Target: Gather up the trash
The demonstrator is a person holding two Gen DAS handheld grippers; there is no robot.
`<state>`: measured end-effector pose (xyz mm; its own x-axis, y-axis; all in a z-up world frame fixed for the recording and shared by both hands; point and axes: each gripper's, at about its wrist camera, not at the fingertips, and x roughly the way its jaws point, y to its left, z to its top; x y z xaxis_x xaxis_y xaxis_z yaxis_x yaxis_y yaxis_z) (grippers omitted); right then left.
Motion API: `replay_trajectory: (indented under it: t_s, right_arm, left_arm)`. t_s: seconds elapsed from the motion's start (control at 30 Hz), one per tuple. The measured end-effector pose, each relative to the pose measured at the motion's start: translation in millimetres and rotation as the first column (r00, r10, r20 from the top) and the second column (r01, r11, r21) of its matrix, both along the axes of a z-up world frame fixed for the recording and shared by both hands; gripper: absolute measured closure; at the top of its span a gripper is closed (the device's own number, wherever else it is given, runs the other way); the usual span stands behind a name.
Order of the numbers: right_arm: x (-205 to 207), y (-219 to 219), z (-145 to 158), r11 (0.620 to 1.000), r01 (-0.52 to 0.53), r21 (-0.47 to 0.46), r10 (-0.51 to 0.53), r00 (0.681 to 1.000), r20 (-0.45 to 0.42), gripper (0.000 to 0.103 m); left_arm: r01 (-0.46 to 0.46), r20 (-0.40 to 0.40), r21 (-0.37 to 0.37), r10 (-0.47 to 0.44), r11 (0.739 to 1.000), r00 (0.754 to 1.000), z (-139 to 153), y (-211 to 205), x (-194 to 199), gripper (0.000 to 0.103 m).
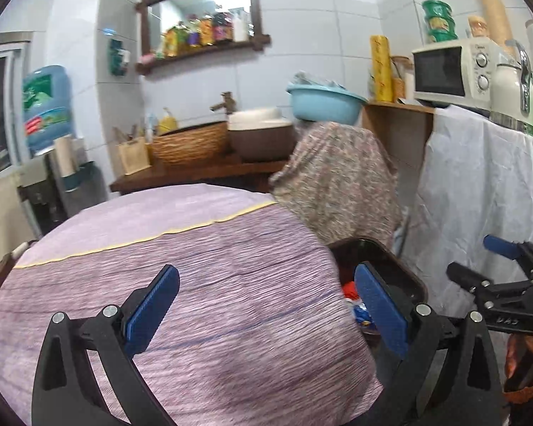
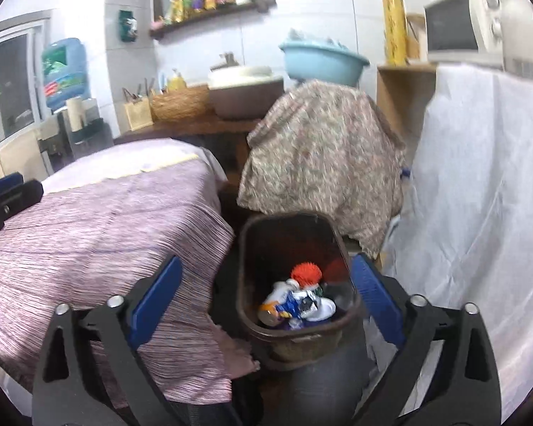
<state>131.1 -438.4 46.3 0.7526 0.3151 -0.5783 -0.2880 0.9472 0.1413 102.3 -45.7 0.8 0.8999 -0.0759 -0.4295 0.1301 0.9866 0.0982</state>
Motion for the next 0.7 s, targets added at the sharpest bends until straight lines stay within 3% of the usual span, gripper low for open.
replay_trajectory:
  t_s: [0.13,0.33,0.53,0.7]
  right_arm:
    - [-23.9,16.0,15.4,1.000,-0.020,-0.001,0.020,0.999,0.049,0.006]
    - [-63.6,29.2,30.7,0.999,-0.031,-0.042,0.036,0.990,0.139,0.006]
    - [-96.1,30.2,40.6,0.999,-0.037,-0.039,0.044,0.980,0.193,0.006]
    - [-112.6,30.7,44.4,0.998,-0.051,-0.045,0.059,0.977,0.206,0.006]
  left_arm:
    - [-0.062,0.032,-0.025,0.062,0.998,0.998,-4.3,15.9,-22.4,0.005]
    - [-0.122,0.120,0.008,0.120,0.993,0.985,-5.2,23.8,-57.9,0.005]
    - [-0.156,0.123,-0.062,0.163,0.986,0.979,-9.6,35.4,-78.1,0.005]
    - [-0.193,0.144,-0.062,0.200,0.979,0.969,-10.2,38.0,-88.9,0.005]
